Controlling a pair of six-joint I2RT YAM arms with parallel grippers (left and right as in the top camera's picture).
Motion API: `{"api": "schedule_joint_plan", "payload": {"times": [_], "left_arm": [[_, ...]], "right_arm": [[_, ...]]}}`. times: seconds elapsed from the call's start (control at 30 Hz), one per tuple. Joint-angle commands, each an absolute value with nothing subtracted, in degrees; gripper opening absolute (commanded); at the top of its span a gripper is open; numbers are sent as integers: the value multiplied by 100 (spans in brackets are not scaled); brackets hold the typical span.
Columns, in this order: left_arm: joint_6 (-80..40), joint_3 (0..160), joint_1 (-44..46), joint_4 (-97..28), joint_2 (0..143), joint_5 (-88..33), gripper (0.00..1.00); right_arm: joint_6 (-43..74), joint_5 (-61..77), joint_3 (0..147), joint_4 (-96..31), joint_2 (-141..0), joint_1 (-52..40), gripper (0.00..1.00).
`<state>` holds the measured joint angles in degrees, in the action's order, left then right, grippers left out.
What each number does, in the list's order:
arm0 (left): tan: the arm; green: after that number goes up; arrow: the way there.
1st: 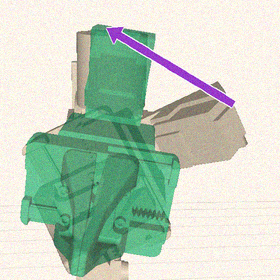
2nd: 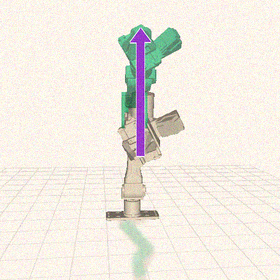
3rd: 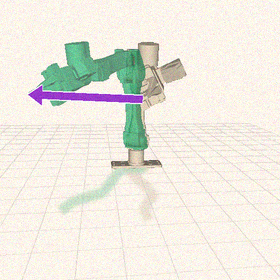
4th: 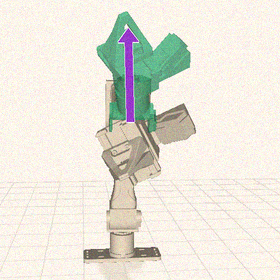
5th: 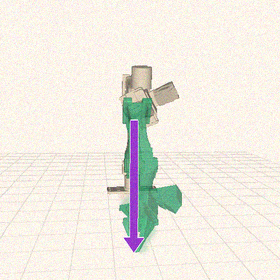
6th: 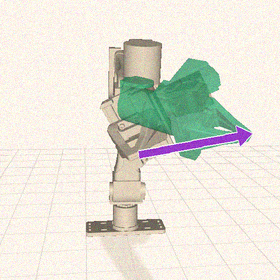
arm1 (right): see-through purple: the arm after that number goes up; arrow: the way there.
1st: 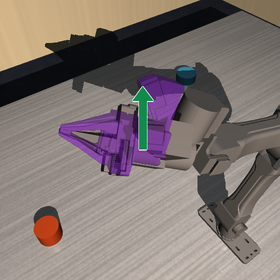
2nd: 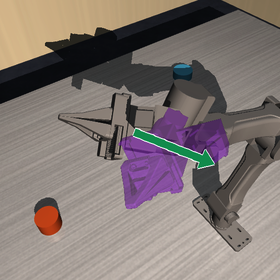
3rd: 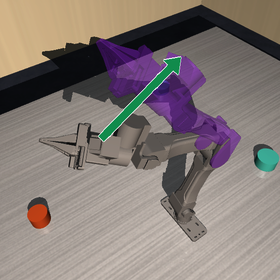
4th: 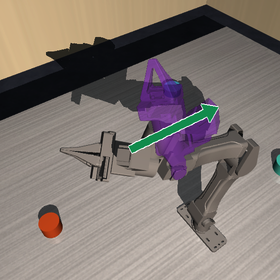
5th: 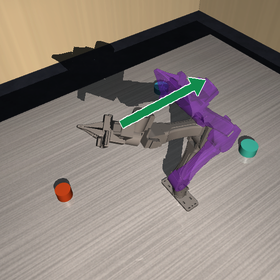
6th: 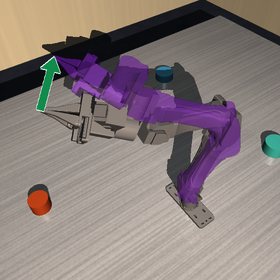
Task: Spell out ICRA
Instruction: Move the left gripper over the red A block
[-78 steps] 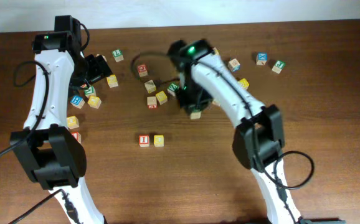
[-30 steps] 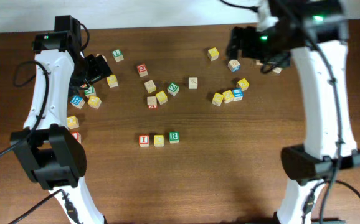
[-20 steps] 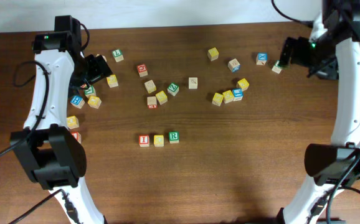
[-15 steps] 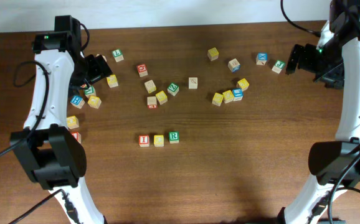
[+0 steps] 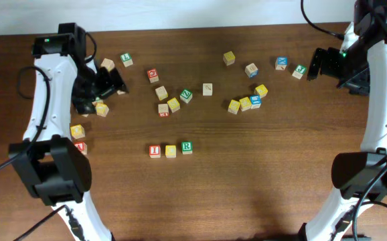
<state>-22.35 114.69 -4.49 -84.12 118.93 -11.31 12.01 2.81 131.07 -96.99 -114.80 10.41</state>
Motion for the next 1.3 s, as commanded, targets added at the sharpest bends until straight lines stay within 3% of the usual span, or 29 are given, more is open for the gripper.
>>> {"api": "schedule_joint_plan", "payload": {"times": [0.0,0.3,0.5,0.57,0.67,0.73,0.93,1.1,1.23,1.27], "left_arm": [[-2246,11522,-692,-8888,11166,-370,100],[-2596,11056,-1028,-9279,10897,589,95],[-2322,9550,-1601,-8062,10899,1549,98],[-1702,9011,-1656,-7415,10899,1542,94],[-543,8344,-1680,-6200,10899,589,89],[-408,8252,-1680,-5959,10899,537,85],[-397,8088,-1678,-5878,10903,469,96],[-397,7319,-1680,-5363,10903,405,80],[-292,6928,-1680,-4921,10903,272,79],[-294,6901,-1680,-4869,10903,270,72]], "right_arm": [[1201,231,13080,-9730,-11480,1052,98],[1203,231,13080,-9730,-11480,1052,98],[1203,231,13080,-9725,-11480,1052,98],[1203,231,13080,-9714,-11480,1052,98],[1203,231,13080,-9712,-11480,1052,98],[1203,231,13080,-9712,-11480,1052,98],[1203,231,13080,-9710,-11480,1052,98],[1203,231,13080,-9710,-11480,1052,98],[1203,231,13080,-9710,-11480,1052,98],[1203,231,13080,-9710,-11480,1052,98]]}}
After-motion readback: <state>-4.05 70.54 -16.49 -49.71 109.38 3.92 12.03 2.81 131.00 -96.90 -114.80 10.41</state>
